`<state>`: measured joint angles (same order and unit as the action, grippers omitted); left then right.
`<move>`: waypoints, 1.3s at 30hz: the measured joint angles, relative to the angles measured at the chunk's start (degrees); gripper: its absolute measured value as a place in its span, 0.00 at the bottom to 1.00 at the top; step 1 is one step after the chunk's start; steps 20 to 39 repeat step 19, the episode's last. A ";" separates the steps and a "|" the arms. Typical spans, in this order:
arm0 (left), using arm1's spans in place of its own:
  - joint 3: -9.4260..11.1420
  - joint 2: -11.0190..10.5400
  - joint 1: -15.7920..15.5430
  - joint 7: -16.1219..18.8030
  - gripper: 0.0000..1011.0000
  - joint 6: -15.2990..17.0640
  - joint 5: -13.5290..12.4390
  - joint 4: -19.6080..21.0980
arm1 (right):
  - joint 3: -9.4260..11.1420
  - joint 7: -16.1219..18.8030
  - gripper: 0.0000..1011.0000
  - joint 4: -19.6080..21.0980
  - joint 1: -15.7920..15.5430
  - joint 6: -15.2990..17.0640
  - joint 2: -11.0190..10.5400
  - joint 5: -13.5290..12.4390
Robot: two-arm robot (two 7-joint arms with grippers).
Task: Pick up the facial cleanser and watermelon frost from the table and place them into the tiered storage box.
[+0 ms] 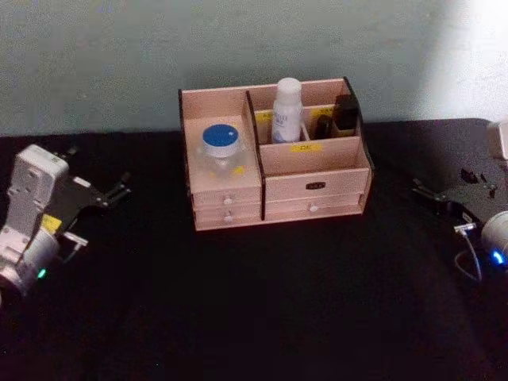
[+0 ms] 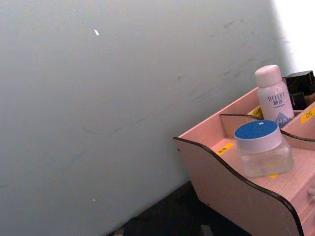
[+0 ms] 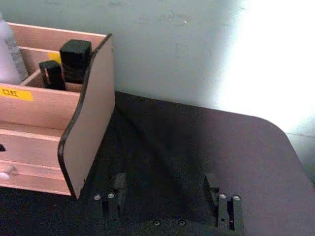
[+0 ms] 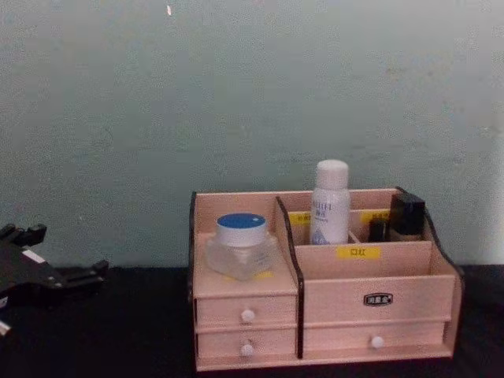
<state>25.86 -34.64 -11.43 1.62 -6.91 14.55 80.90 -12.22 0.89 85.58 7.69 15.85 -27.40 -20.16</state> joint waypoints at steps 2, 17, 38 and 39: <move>0.00 0.00 0.00 0.00 0.99 0.00 0.00 0.00 | 0.07 0.02 0.99 -0.24 0.07 0.03 0.16 0.00; 0.00 0.00 0.00 0.00 0.99 0.00 0.00 0.00 | 0.03 -0.12 0.99 0.11 -0.07 0.02 -0.10 0.12; 0.00 0.00 0.00 0.00 0.99 0.00 0.00 0.00 | 0.02 -0.14 0.99 0.13 -0.07 0.01 -0.11 0.13; 0.00 0.00 0.00 0.00 0.99 0.00 0.00 0.00 | 0.02 -0.14 0.99 0.13 -0.07 0.01 -0.11 0.13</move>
